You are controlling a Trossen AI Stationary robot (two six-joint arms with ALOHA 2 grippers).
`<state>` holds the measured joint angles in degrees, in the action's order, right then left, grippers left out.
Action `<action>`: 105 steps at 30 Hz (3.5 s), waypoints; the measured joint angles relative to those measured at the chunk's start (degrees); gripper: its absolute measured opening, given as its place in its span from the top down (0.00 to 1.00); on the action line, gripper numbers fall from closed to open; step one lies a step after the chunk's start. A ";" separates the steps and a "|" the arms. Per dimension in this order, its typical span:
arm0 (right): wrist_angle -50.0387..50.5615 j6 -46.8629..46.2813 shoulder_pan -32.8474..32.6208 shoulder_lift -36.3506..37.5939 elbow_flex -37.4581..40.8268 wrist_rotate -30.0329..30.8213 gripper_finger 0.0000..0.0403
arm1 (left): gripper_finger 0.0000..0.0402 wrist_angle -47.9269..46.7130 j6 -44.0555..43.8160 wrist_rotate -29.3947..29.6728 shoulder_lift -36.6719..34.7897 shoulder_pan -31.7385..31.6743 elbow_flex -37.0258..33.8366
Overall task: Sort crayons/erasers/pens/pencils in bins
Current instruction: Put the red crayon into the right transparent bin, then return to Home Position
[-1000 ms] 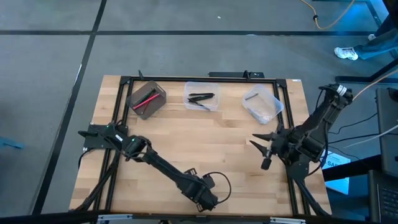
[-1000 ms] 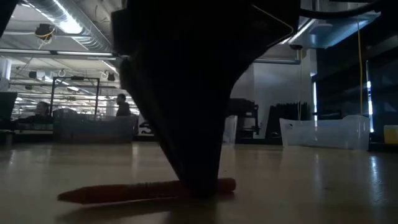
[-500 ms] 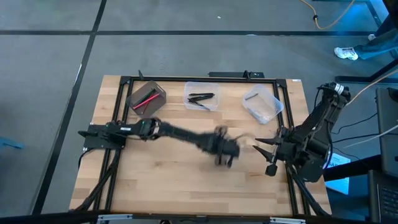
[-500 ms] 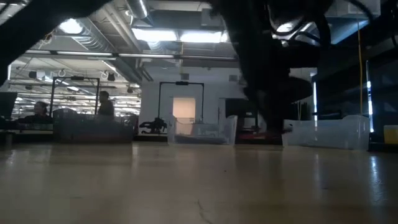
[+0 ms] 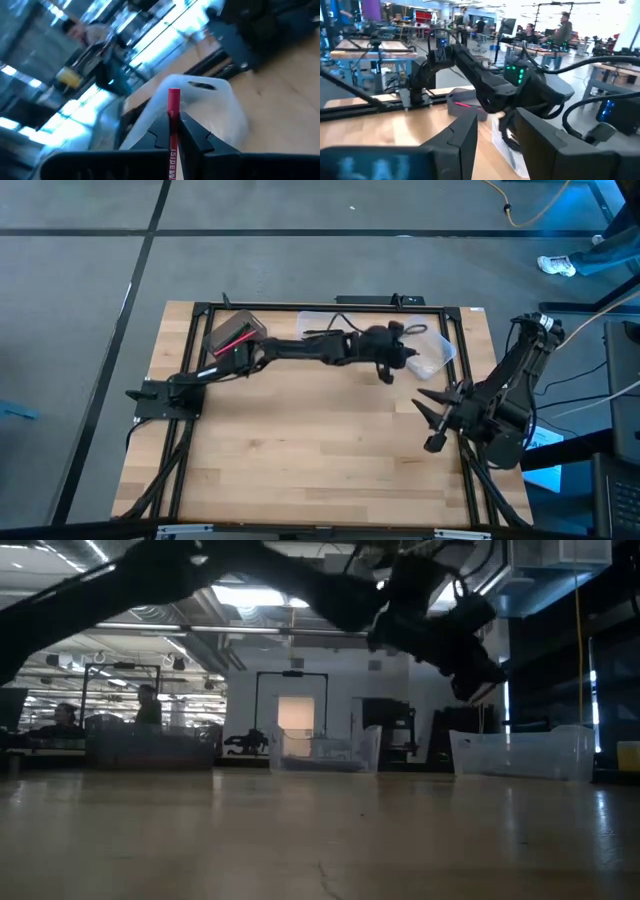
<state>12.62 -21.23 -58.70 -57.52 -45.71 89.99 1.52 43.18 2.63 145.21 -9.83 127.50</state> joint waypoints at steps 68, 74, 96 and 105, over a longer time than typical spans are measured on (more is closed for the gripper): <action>5.26 11.39 36.70 7.74 2.12 -48.48 0.67 | 0.97 34.06 -36.36 -14.16 -50.25 -0.80 -68.85; -6.86 19.48 42.44 2.49 2.14 -58.49 0.67 | 0.99 42.35 -37.64 -13.98 -60.29 0.72 -84.10; -34.77 22.86 55.60 -18.15 2.16 -83.90 0.67 | 0.99 55.95 -38.47 1.02 -77.99 10.57 -109.00; -52.19 17.28 57.32 -15.95 17.65 -88.43 0.75 | 0.99 71.60 -38.59 6.96 -79.90 14.57 -120.58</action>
<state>-39.56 -3.95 -1.38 -73.47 -28.07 1.56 73.11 4.59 9.58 65.31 4.73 6.92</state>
